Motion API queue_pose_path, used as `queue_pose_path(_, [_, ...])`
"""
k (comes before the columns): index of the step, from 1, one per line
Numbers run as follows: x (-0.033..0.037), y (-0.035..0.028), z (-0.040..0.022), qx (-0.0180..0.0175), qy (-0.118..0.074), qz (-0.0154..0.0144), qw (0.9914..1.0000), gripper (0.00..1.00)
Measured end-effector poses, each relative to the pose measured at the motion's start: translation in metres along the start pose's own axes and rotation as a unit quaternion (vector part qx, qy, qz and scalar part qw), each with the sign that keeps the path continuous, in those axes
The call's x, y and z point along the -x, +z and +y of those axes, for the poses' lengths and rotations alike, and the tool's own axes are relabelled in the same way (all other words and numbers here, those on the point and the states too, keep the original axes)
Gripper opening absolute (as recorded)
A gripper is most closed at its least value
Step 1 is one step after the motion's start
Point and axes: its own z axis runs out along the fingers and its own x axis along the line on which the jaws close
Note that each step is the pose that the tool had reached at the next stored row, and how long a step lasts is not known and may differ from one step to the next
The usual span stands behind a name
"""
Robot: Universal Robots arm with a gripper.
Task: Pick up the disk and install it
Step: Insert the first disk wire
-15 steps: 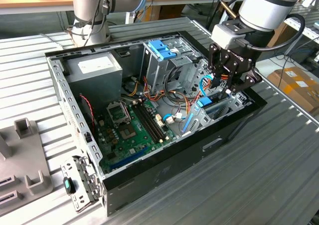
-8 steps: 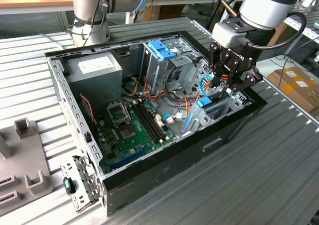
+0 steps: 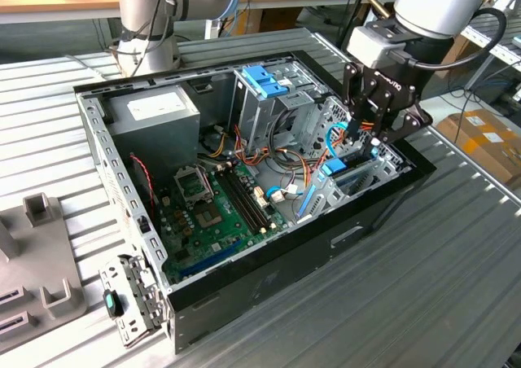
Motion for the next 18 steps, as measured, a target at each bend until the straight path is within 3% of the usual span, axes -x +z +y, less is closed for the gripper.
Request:
queue_pose_path(5, [0.0136, -0.0003, -0.0003, 0.0000, 0.000, -0.0001, 1.00000, 0.42])
queue_pose_path(6, [0.0150, -0.0003, -0.0039, 0.0001, 0.000, 0.0000, 1.00000, 0.42])
queue_pose_path(7, [0.0153, -0.0004, -0.0122, 0.0010, 0.000, 0.0001, 1.00000, 0.42])
queue_pose_path(12, [0.0160, -0.0003, -0.0255, 0.0043, 0.000, 0.0002, 0.99999, 0.42])
queue_pose_path(18, [0.0121, 0.0019, -0.0269, 0.0044, -0.001, -0.0003, 0.99999, 0.42])
